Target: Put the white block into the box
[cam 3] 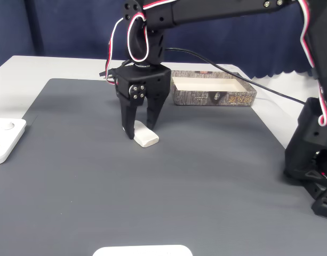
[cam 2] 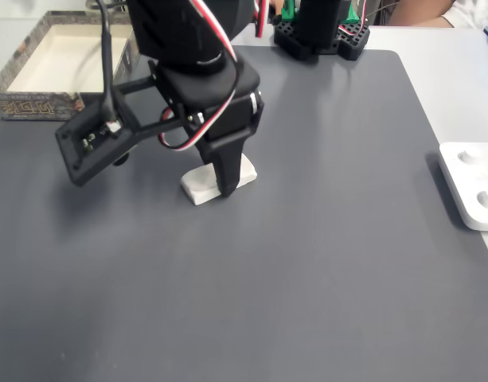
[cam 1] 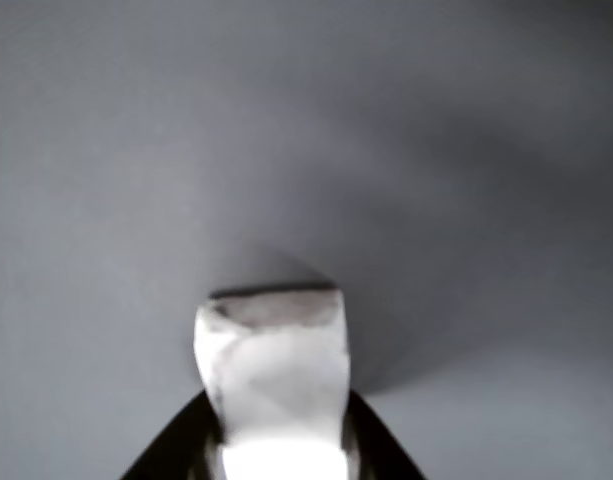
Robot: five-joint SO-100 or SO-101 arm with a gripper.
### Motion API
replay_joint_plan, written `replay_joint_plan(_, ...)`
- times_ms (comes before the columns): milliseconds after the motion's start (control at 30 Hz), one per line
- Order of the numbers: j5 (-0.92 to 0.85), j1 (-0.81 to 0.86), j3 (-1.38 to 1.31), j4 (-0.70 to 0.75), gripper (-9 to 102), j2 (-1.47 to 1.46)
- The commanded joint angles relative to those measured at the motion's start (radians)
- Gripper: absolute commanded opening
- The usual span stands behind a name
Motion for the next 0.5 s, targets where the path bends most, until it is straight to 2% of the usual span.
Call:
replay_joint_plan(0, 0.011, -0.025, -0.048, -0.035, -2, 0.002)
replay_joint_plan(200, 0.008, -0.023, -0.048, -0.034, -2, 0.023)
replay_joint_plan(467, 0.005, 0.011, 0.023, 0.014, -2, 0.19)
